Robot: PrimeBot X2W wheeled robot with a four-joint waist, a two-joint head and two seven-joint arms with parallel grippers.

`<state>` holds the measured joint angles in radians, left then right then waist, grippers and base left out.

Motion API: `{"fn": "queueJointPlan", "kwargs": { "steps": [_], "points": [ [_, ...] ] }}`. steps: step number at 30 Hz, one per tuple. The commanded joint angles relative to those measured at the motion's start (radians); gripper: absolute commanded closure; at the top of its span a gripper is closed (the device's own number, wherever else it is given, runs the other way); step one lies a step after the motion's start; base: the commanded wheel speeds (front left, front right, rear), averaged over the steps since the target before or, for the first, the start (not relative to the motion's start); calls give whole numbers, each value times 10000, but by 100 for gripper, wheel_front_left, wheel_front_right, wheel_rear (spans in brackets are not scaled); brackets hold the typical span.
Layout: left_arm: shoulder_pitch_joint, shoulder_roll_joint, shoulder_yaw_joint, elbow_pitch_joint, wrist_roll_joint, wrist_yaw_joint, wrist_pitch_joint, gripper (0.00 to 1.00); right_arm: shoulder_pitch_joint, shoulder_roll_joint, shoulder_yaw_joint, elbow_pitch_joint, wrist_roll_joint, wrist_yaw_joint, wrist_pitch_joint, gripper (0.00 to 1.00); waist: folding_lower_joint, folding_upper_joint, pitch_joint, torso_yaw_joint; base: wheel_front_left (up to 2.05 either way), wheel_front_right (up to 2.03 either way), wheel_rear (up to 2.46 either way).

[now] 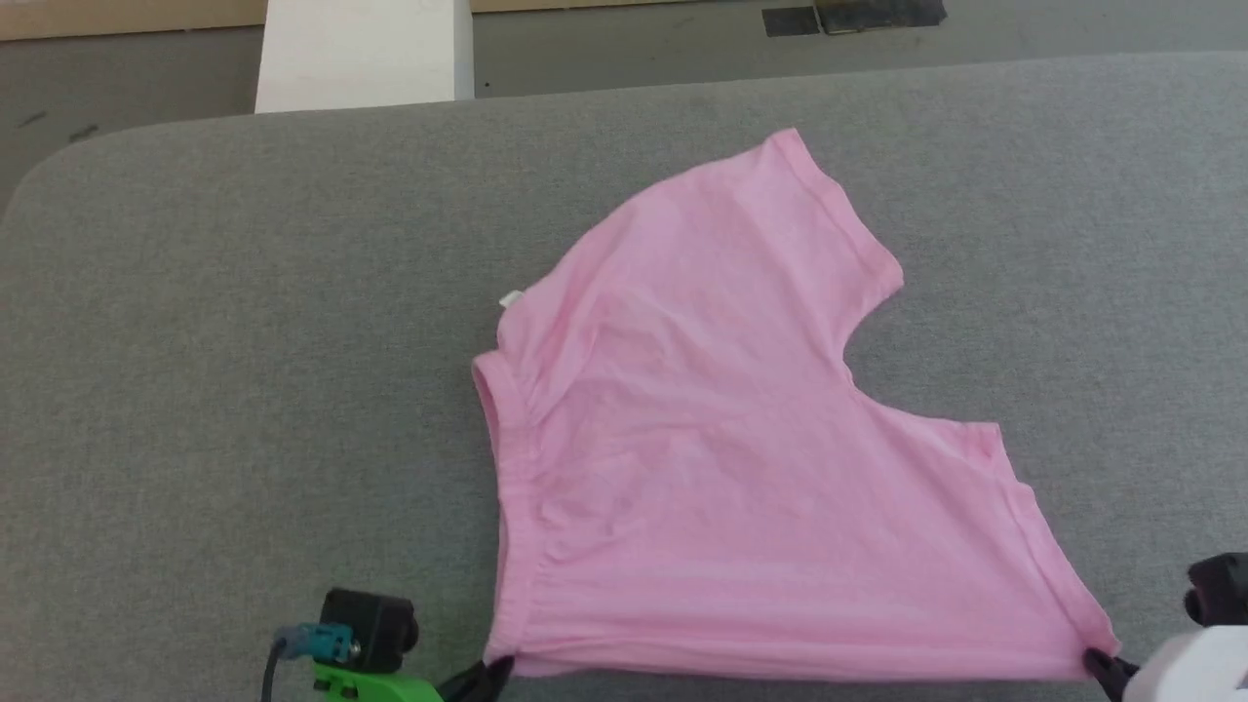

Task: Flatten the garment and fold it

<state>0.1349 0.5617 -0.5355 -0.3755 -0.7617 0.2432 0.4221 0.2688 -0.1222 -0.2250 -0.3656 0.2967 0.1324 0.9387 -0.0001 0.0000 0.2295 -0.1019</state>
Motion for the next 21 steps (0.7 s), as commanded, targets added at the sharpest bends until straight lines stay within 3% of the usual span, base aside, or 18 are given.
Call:
{"fn": "queueJointPlan", "kwargs": {
  "steps": [1,6,10,21],
  "points": [
    [207,26,47,-194,-103,137,-7,100,123,62,-142,-371,-69,-17,12,100,1,0,-24,49,0,0,0],
    [3,-187,116,-716,-66,129,-265,100,-320,40,-274,-1273,-73,-17,-369,100,1,0,-23,149,0,0,0],
    [-674,-402,210,-676,7,-99,-472,100,-1505,-410,-60,-1259,-91,-17,-878,100,1,0,30,279,0,0,0],
    [-3618,-1567,286,1215,529,-611,-1076,100,-6099,-1834,1207,1753,-34,-17,-2136,100,1,0,880,1212,0,0,0]
  ]
}}
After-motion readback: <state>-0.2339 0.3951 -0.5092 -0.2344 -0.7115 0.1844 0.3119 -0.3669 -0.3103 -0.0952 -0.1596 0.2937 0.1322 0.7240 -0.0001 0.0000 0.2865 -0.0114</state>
